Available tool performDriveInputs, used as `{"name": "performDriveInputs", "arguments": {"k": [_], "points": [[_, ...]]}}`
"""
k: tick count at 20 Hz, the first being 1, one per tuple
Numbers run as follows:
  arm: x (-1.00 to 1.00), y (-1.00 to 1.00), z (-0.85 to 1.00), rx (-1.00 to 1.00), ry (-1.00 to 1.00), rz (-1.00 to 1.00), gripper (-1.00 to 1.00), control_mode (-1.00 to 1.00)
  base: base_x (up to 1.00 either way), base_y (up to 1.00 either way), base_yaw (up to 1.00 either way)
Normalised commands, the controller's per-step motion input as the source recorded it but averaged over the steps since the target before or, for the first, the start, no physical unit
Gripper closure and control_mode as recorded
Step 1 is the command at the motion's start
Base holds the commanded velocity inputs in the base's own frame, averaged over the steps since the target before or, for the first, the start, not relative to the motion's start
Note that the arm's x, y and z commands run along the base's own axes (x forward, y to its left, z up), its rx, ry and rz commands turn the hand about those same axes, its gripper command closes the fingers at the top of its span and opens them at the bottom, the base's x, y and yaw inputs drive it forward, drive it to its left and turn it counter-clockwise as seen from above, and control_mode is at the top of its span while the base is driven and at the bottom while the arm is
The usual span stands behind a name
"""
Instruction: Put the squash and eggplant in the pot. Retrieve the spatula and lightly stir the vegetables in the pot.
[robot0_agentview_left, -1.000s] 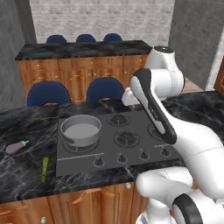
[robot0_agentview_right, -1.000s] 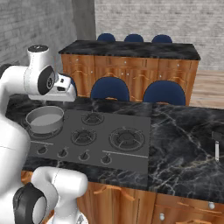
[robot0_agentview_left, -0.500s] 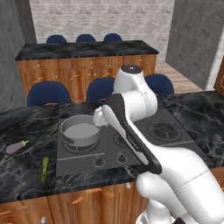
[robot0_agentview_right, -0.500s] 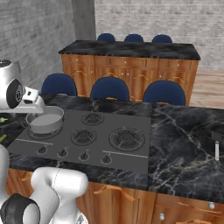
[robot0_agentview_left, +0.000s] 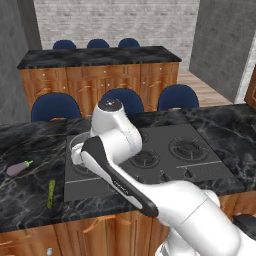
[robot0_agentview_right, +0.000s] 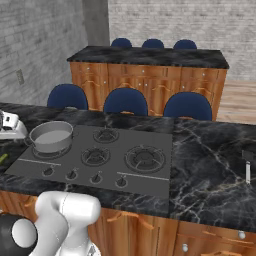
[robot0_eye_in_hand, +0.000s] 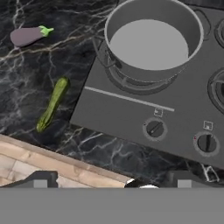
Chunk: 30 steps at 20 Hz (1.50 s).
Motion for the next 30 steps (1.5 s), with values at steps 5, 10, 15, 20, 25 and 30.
{"name": "performDriveInputs", "arguments": {"k": [5,10,15,20,25,30], "points": [[0.40,1.00,-0.37,-0.02,0.00,0.01,-1.00,-1.00,0.00,0.00,0.00],[0.42,0.48,-0.11,0.00,0.02,-0.01,-1.00,-1.00,0.00,0.00,0.00],[0.11,0.02,-0.33,0.00,0.36,0.00,-1.00,-1.00,0.00,0.00,0.00],[0.21,0.21,-0.49,0.00,0.17,0.00,-1.00,-1.00,0.00,0.00,0.00],[0.03,0.37,-0.30,-0.01,0.00,0.00,-1.00,-1.00,0.00,0.00,0.00],[0.00,0.48,-0.28,-0.02,0.00,0.00,-1.00,-1.00,0.00,0.00,0.00]]}}
